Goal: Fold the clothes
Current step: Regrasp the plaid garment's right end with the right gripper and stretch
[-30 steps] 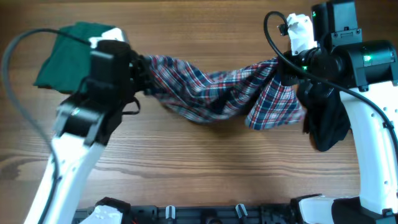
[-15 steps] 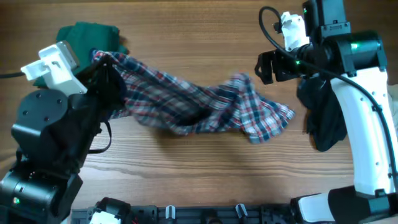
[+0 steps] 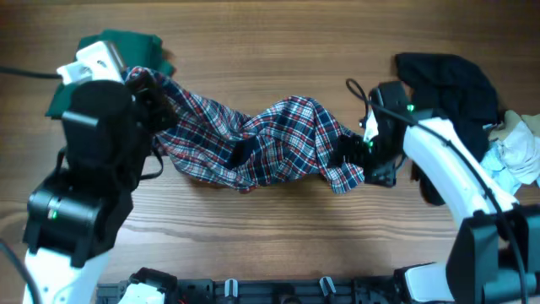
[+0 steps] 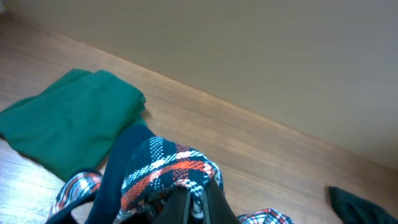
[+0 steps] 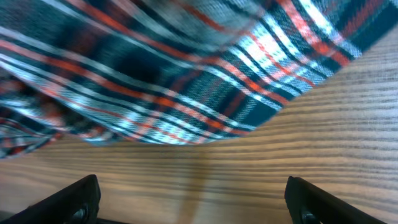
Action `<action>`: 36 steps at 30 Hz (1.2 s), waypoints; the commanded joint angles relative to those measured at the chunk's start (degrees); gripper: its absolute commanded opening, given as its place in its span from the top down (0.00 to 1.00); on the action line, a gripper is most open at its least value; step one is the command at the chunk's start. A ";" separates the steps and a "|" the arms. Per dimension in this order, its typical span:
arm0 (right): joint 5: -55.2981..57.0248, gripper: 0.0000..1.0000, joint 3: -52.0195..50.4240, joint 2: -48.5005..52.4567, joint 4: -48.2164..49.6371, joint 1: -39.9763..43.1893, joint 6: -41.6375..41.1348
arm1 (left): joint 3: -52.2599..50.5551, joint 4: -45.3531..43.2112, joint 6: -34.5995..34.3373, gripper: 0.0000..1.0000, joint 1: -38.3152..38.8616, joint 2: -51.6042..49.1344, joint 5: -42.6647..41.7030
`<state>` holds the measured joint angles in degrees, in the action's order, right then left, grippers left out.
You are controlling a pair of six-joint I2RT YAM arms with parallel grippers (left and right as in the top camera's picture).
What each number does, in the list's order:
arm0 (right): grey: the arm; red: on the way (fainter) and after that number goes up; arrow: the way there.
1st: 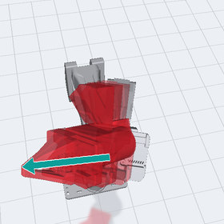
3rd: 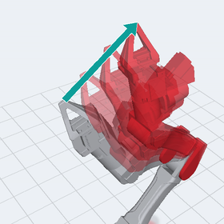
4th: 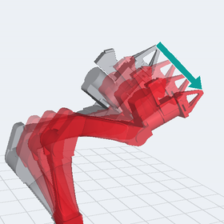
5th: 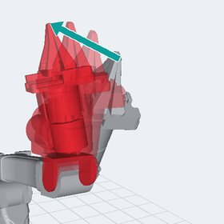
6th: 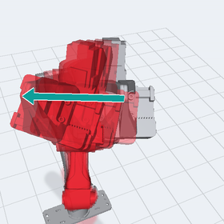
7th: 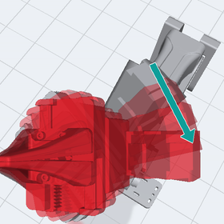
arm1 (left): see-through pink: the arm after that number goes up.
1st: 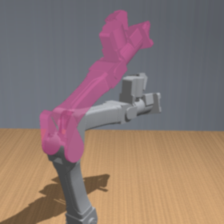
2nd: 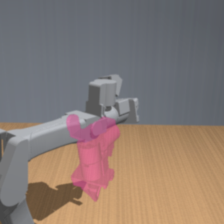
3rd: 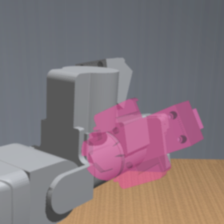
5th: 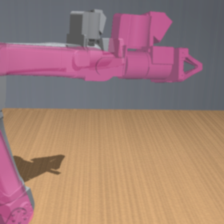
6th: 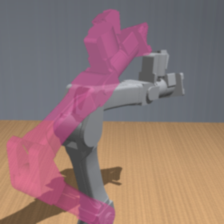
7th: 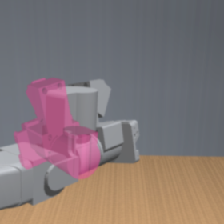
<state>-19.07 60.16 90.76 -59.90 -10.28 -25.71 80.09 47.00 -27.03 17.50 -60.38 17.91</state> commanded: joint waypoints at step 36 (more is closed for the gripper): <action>17.14 0.56 -18.29 -0.28 32.09 -13.27 23.34 | 1.31 1.07 1.11 0.96 -0.42 -5.31 1.66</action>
<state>-1.45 42.06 88.33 -28.36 -23.44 -2.42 80.09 47.86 -27.00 17.50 -65.76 18.22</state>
